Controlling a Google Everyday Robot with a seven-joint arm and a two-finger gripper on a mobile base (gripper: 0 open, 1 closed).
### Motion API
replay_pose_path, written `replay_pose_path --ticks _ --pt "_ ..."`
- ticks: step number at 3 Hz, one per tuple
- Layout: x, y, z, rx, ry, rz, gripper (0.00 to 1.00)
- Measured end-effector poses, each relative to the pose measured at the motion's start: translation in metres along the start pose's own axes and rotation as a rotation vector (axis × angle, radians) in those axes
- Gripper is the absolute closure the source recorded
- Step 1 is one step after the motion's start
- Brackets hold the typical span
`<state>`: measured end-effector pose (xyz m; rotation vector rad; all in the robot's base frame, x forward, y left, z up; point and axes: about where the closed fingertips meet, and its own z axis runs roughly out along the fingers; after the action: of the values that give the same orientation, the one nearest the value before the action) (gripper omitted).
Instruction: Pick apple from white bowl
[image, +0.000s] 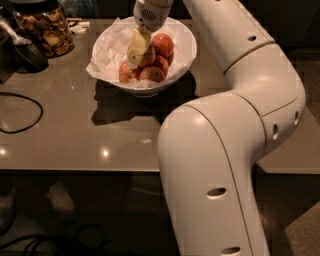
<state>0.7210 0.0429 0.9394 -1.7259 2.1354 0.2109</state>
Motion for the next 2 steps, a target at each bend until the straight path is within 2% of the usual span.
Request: replay_pose_path --ticks 2 --pt "0.0116 0.0028 0.0063 -0.015 0.012 0.005 0.14"
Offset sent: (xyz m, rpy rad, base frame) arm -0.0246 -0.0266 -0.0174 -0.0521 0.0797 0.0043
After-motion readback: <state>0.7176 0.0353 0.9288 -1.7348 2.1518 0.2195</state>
